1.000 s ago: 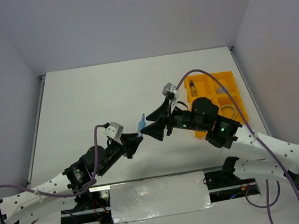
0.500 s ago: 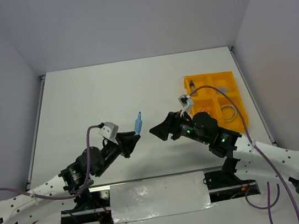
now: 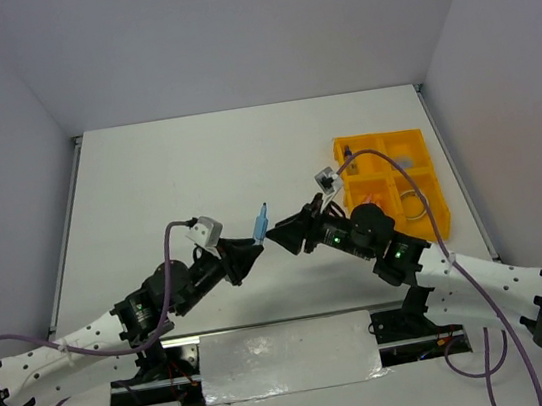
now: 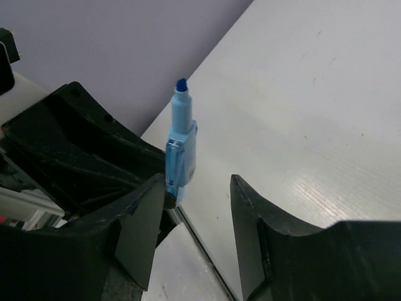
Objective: Sort the stationery into containers
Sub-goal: Close the pen cap on the pen.
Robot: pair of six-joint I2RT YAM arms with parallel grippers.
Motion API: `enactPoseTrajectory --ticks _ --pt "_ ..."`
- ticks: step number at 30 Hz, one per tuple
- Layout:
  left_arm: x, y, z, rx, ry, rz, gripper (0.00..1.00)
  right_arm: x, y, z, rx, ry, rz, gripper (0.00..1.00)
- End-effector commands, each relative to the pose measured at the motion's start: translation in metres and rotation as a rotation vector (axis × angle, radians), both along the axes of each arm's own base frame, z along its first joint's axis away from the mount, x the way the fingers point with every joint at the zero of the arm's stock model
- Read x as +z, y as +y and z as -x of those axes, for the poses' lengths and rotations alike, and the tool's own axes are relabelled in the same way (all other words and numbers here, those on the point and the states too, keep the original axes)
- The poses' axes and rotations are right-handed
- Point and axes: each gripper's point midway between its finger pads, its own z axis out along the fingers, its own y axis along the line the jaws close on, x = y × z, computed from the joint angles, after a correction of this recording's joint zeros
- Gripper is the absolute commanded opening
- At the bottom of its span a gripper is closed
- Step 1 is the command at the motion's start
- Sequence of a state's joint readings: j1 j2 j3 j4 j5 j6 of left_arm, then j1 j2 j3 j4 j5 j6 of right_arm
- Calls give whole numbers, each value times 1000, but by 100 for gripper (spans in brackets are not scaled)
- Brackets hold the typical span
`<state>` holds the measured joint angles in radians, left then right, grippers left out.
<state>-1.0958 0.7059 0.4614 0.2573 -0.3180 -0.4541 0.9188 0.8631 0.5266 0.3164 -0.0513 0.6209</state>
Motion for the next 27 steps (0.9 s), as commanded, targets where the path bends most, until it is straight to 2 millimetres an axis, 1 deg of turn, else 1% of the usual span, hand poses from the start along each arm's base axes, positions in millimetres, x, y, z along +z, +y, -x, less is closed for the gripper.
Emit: enactPoseTrajectory --ticks 1,2,5,7,10,11,16,17,19,20,23,24,27 --pt "41 -9 8 -58 -30 140 0 9 -5 -1 -24 -75 -58 53" --pt "42 -10 8 -63 -33 135 0 5 -6 -1 -33 -67 -60 53" --pt "36 -10 5 -46 -26 97 0 11 -8 0 -37 -56 -96 53" --pt "32 -10 4 -41 -22 82 0 19 -8 0 -40 -73 -117 56" --pt "23 -10 3 -36 -3 53 0 28 -9 -2 -47 -118 -104 56" --pt "21 -11 2 -36 5 44 0 36 -10 -5 -65 -136 -108 55" --pt "13 -19 5 -68 27 0 0 42 -10 -10 -79 -184 -57 55" --pt "12 -21 5 -76 33 -7 0 48 -10 -11 -78 -191 -59 55" --pt "12 -23 7 -89 31 -9 0 44 -7 -12 -73 -187 -36 56" --pt "12 -24 7 -95 32 -9 0 47 -6 -13 -75 -191 -32 56" --pt "12 -25 8 -103 30 -7 0 42 -5 -19 -94 -192 1 56" --pt "13 -25 9 -108 29 -9 0 38 -5 -21 -99 -189 18 55" --pt "12 -24 9 -106 32 -14 0 36 -5 -24 -106 -199 44 50"
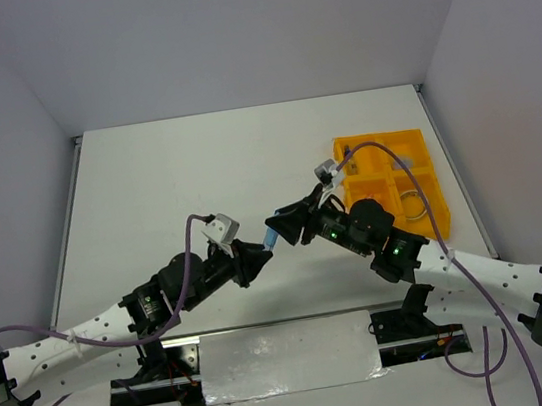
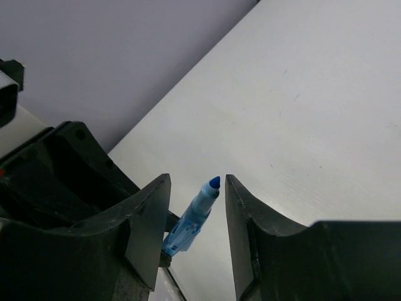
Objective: Sort the stationery into containers
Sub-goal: Close the pen cap on the pen.
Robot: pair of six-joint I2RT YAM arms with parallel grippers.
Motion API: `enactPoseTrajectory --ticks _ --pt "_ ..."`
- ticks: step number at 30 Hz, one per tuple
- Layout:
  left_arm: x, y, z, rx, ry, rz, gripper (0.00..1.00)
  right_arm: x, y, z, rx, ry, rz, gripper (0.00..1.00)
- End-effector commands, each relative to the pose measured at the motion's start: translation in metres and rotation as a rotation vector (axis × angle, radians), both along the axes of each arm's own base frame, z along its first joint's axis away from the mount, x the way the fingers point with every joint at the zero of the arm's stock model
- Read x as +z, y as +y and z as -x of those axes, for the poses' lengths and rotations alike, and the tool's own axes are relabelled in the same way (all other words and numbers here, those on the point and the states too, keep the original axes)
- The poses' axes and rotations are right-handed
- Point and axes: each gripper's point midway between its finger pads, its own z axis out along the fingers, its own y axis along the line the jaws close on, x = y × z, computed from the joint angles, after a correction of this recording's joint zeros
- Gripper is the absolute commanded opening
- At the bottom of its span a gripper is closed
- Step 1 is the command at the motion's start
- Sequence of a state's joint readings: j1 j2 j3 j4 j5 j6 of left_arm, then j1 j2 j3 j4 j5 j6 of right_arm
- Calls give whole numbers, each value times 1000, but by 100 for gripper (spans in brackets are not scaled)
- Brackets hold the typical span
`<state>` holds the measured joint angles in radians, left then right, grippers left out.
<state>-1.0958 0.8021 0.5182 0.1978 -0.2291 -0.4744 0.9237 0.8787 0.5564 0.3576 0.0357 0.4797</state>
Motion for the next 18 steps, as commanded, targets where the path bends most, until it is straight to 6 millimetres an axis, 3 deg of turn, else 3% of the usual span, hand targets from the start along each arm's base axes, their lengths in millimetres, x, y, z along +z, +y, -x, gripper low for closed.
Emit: enactPoseTrajectory --ticks 1,8,13,16,18 --pt "28 -5 1 -19 -35 59 0 20 1 -5 -21 -58 6 47" --pt "31 -1 -3 12 -25 50 0 18 3 0 9 -75 15 44" --pt "30 -4 -6 23 -3 18 0 20 9 4 44 -99 28 19" --pt "32 -6 -6 18 0 14 0 19 14 7 76 -102 40 17" --pt "34 -7 -6 18 -1 18 0 19 18 10 97 -112 40 6"
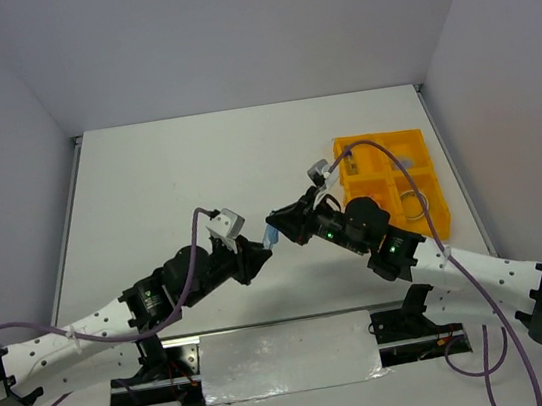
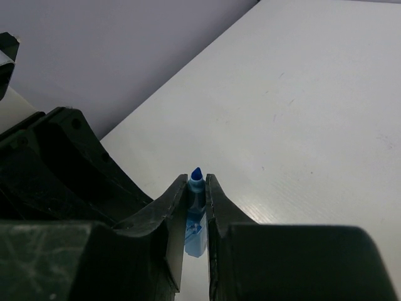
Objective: Sort the stationery into containers
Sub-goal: Close the pen cap on the pen.
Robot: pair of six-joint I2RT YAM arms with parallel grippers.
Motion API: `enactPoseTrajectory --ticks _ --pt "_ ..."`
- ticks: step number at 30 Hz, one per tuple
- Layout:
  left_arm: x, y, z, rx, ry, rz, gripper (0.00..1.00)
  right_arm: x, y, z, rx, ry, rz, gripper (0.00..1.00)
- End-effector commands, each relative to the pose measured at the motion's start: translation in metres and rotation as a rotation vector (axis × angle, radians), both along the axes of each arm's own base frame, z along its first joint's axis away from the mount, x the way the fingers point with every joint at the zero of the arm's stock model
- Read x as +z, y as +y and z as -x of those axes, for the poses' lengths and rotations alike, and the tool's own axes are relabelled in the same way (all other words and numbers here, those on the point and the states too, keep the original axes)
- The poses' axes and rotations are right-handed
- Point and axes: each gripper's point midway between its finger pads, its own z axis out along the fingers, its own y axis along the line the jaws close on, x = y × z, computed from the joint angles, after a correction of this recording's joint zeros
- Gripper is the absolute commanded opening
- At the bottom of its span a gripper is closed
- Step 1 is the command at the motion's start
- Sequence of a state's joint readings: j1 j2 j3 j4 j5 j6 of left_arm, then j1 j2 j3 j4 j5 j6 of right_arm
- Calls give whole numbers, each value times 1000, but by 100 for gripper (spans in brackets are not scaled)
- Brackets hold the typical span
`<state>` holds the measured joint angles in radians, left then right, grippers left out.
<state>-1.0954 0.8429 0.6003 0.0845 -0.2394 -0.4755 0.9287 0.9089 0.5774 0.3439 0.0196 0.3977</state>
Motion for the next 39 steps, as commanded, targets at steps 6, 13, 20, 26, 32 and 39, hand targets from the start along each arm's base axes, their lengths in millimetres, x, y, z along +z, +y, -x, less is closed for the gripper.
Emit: enactPoseTrajectory --ticks 6,13,20,26,32,39 --pt "37 -2 -7 32 -29 63 40 27 16 17 114 -93 -6 0" --pt "34 11 -9 81 -28 52 99 33 -2 6 0 -45 25 0" --pt "25 6 2 18 -25 98 86 42 0 11 23 -23 6 0" --pt "52 -3 27 -137 -98 266 51 47 11 28 137 -29 -50 0" --pt "66 4 32 -145 -142 354 9 57 16 51 257 -72 -142 0" --pt "71 3 34 -151 -151 413 13 70 23 73 389 -122 -205 0"
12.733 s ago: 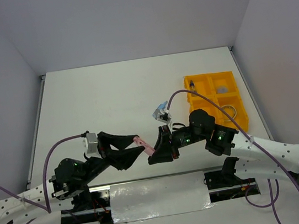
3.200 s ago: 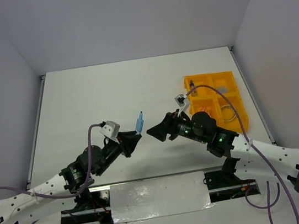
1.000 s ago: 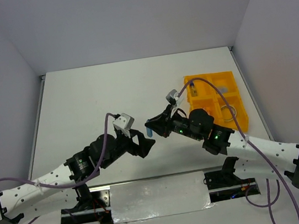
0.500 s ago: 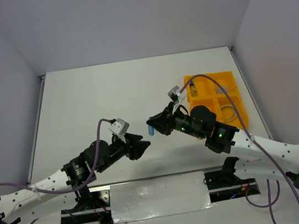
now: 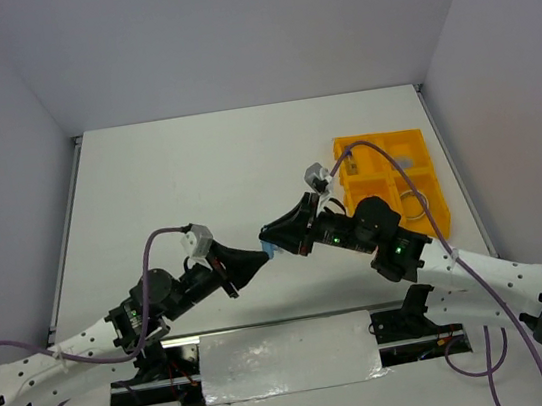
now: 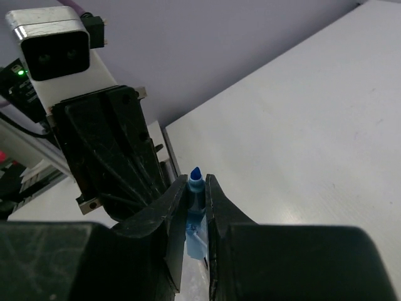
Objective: Sort the stationery into containers
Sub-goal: Close the pen cap on the pen.
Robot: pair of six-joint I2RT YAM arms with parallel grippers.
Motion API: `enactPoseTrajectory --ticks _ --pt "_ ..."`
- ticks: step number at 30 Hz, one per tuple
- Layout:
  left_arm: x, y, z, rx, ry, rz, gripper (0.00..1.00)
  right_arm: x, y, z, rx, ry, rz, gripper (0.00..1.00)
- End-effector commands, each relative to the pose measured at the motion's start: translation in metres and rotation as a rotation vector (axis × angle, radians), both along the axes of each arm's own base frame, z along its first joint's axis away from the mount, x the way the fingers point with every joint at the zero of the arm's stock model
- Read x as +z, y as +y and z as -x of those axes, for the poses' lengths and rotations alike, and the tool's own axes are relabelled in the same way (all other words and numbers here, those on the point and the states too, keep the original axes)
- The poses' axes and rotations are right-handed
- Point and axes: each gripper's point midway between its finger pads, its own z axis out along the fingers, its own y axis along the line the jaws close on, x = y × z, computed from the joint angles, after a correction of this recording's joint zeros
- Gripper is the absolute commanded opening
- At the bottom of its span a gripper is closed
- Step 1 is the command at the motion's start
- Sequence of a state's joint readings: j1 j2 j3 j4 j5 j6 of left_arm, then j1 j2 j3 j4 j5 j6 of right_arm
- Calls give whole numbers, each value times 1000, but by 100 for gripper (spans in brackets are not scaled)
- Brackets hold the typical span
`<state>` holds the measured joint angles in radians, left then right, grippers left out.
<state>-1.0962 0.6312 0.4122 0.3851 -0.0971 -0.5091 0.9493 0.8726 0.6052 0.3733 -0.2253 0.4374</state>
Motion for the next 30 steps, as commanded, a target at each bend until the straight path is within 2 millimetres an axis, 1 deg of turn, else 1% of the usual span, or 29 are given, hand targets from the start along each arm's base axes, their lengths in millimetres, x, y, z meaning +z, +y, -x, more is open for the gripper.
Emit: enactPoseTrajectory --ticks 1,3,4,6,10,13,14,16,18,20,21,22,24,26,28,29,30 --pt "25 -3 2 -18 -29 104 18 33 6 26 140 -80 -124 0" --pt "27 -6 6 -44 -34 109 24 34 6 28 152 -92 -131 0" --pt "26 -9 7 -55 -32 105 28 31 6 29 159 -98 -128 0" --pt "25 -12 9 -75 -31 97 29 35 5 34 178 -118 -145 0" --pt "17 -16 9 -89 -18 72 28 38 4 39 202 -135 -146 0" --pt "15 -18 12 -109 -19 73 28 43 4 49 254 -154 -160 0" --pt "15 -19 13 -113 -19 71 27 47 4 55 287 -172 -168 0" --pt "13 -20 14 -122 -16 62 26 51 3 61 316 -182 -176 0" --pt "11 -21 16 -136 -16 57 21 55 3 69 359 -197 -181 0" --pt "12 -20 18 -145 -24 64 18 57 2 73 382 -197 -187 0" --pt "12 -19 20 -151 -28 69 15 59 2 75 391 -201 -186 0" --pt "13 -19 23 -164 -32 72 14 59 2 75 395 -201 -184 0" --pt "17 -18 26 -180 -51 86 9 56 3 75 398 -195 -173 0" --pt "19 -18 29 -195 -59 86 9 55 5 77 417 -193 -162 0" --pt "18 -17 30 -200 -65 69 13 53 5 81 448 -193 -158 0" --pt "17 -17 30 -200 -67 60 12 55 5 84 459 -200 -166 0" --pt "18 -16 31 -202 -71 60 4 55 4 85 466 -204 -167 0"
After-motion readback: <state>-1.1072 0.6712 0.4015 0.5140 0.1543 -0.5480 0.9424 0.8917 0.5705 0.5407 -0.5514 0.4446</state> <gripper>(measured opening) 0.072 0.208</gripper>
